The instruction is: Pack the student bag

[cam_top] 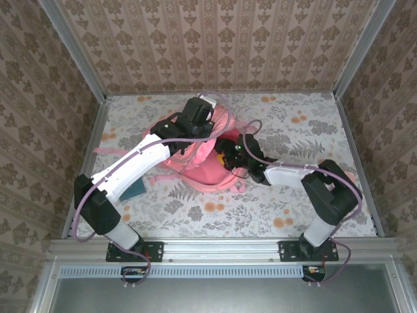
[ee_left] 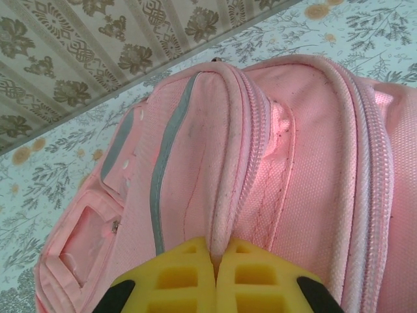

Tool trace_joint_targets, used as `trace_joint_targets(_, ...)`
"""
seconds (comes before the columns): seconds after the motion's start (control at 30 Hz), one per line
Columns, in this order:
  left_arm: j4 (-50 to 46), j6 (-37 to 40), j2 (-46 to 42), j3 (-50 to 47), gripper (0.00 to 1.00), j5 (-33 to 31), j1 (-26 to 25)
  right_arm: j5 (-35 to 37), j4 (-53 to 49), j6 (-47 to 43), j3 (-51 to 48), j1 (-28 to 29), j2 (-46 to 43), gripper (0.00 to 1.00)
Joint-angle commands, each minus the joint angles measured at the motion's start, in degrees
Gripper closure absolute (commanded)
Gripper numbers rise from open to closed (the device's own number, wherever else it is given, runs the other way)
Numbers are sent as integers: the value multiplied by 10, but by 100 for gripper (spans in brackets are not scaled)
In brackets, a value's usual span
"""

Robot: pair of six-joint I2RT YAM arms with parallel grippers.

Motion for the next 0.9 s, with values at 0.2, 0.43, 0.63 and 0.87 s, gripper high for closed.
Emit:
trace_joint_targets(0.2, 90, -42, 64, 34, 98, 66, 9, 14, -110, -40, -89, -73, -202, 35)
trace_joint_targets(0.43, 118, -44, 104, 42, 99, 164, 6, 4, -191, -78, -100, -108, -280, 40)
trace_joint_targets(0.63, 112, -58, 124, 63, 98, 160, 8, 40, -279, -112, -71, -111, -289, 61)
trace_joint_targets(0.87, 83, -114, 121, 75, 61, 171, 26, 92, -397, -209, -43, -112, -325, 52)
